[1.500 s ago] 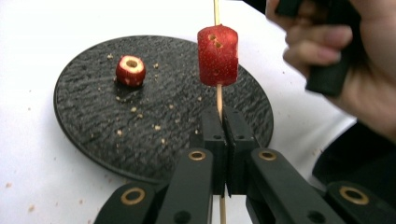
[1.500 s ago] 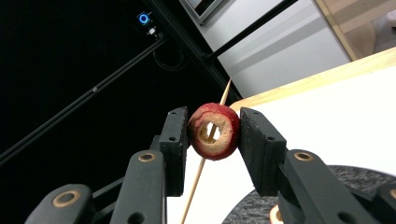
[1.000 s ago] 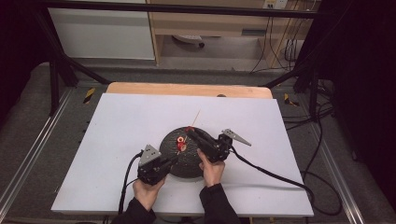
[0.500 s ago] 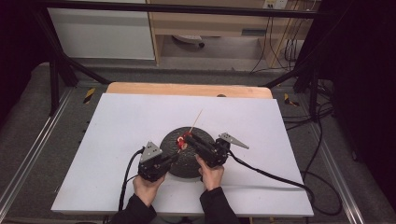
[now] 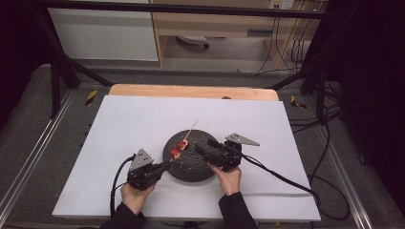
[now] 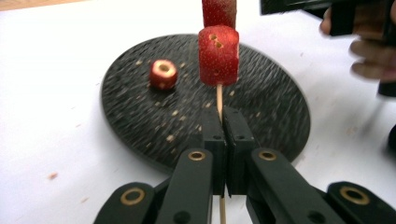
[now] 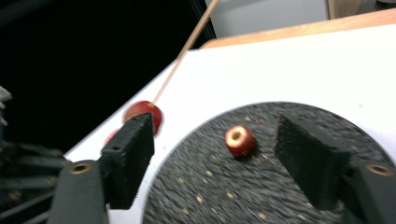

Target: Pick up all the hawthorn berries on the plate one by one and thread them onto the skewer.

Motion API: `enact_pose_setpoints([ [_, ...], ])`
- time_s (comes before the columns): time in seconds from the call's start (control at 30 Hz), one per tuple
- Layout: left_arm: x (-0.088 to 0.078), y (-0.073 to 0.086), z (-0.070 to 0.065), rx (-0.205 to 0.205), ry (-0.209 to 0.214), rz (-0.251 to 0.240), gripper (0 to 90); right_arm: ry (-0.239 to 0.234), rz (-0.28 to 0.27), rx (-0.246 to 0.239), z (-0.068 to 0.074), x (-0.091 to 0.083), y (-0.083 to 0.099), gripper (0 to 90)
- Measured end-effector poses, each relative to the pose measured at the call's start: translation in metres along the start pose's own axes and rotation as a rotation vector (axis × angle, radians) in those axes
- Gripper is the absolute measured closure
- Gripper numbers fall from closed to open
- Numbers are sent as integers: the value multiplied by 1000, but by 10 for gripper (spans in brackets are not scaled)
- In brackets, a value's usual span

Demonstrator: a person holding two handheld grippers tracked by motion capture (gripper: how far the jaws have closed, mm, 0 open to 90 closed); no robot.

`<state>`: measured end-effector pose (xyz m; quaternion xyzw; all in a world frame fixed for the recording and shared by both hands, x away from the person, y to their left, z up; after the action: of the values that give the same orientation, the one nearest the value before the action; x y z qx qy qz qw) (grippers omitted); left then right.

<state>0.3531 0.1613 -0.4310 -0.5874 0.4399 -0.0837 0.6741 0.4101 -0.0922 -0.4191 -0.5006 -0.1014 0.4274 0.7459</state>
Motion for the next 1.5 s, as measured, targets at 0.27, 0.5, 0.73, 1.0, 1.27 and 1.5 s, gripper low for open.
enact_pose_setpoints([
  [0.27,-23,16,17,40,-12,55,882,45,163,-112,-11,-3,-1,116],
  [0.5,-35,32,31,48,-27,95,882,77,297,-166,-14,-3,-3,70],
  [0.73,-40,38,40,38,-36,93,881,120,441,-262,-4,12,-12,63],
  [1.0,-46,42,48,38,-58,94,881,157,546,-319,8,40,-24,64],
  [1.27,-47,43,50,34,-59,93,881,218,599,-282,4,71,-27,88],
  [1.5,-47,43,50,30,-57,94,881,252,618,-234,3,90,-31,126],
])
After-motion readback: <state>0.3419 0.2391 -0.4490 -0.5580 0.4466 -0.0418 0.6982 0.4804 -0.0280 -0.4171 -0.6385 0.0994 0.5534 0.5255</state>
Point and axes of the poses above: each handheld gripper's, and its own axes: x roughly forward along the jaws, y roughly out of its underside, z roughly to its left, the point moved 3 cm from there along x, roughly forward along the jaws, and after that the axes turned 2 degrees about x, right-handed, at the moved point
